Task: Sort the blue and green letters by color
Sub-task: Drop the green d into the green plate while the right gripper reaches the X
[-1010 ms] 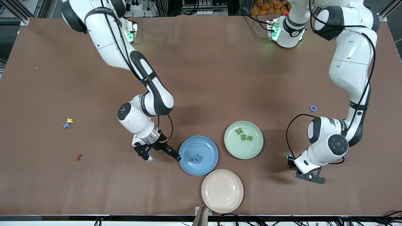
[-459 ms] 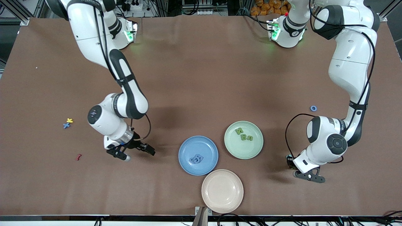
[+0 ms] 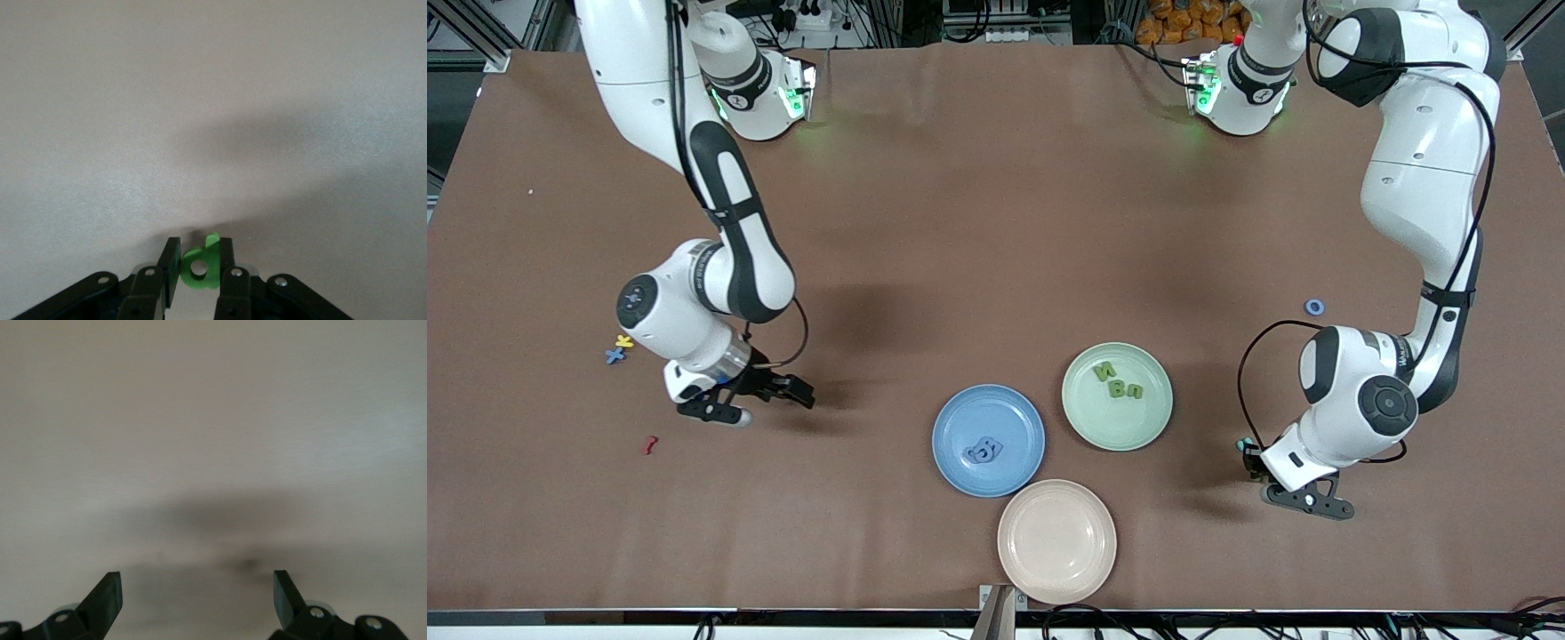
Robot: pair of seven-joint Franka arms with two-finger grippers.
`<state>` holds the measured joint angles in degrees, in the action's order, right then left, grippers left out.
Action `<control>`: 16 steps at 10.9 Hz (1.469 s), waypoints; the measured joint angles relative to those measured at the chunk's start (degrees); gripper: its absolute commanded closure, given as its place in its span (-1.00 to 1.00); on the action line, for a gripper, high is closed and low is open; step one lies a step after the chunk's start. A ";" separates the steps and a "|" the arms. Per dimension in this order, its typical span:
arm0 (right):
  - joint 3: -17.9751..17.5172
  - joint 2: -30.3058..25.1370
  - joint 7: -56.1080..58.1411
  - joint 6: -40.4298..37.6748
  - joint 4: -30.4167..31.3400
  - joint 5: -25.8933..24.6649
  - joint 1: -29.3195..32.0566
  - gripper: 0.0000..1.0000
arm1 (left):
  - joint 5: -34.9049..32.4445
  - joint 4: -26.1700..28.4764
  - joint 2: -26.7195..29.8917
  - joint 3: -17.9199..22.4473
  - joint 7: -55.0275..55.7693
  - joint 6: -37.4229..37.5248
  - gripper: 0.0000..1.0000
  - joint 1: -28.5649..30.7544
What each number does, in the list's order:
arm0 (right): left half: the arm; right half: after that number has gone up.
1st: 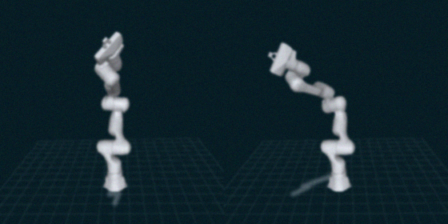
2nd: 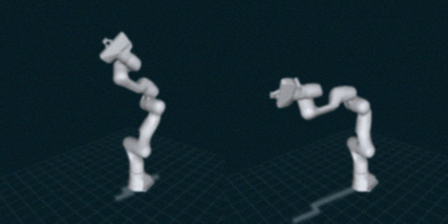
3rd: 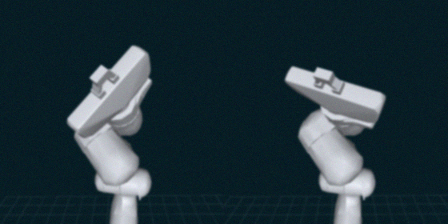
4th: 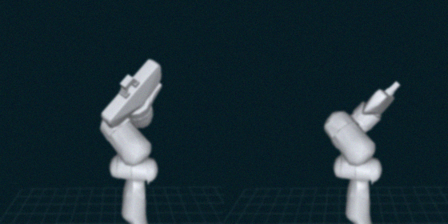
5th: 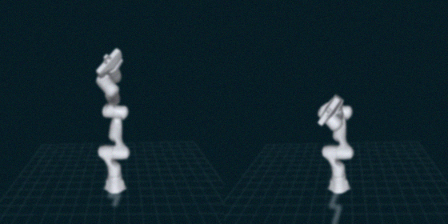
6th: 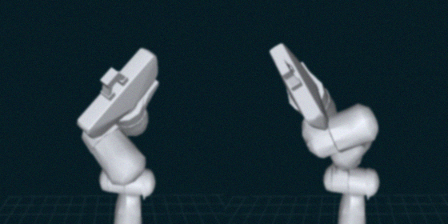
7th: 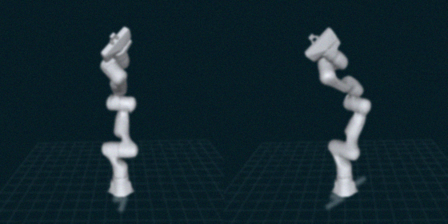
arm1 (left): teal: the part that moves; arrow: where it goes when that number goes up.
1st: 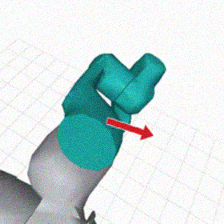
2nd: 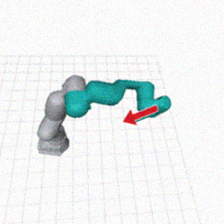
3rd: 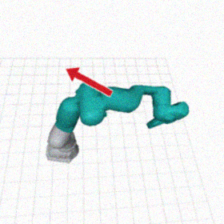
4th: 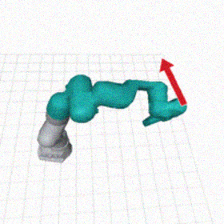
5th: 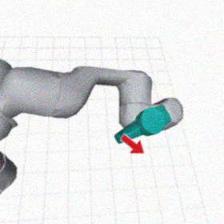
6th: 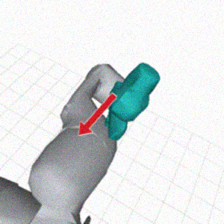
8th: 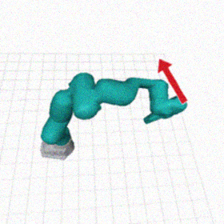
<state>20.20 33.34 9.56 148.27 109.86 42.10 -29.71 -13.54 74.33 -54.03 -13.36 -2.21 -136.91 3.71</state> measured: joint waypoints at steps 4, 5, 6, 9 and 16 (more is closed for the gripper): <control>9.69 -0.10 16.29 -0.01 4.82 -3.78 0.56 -1.00 | 1.47 0.05 3.55 -0.02 1.36 5.91 0.57 -0.92; 11.68 0.02 20.50 -0.01 5.34 -4.68 1.45 -1.00 | 2.06 0.05 4.81 -0.04 4.03 8.44 0.57 -2.12; 12.74 0.16 26.13 0.00 5.57 -5.08 3.46 -1.00 | 2.24 0.07 6.01 -0.06 7.79 10.74 0.57 -3.69; 13.14 0.51 44.01 -0.44 5.87 -5.25 12.75 -1.00 | 3.23 0.38 8.29 -0.04 20.46 14.61 0.56 -9.76; 12.98 5.13 54.70 0.24 6.31 -5.32 16.39 -1.00 | 6.06 2.54 8.83 0.05 39.48 15.28 -1.00 -20.21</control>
<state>33.18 38.47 64.26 148.50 116.17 36.78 -13.31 -7.49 76.86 -45.20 -13.32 37.27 -121.63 -16.50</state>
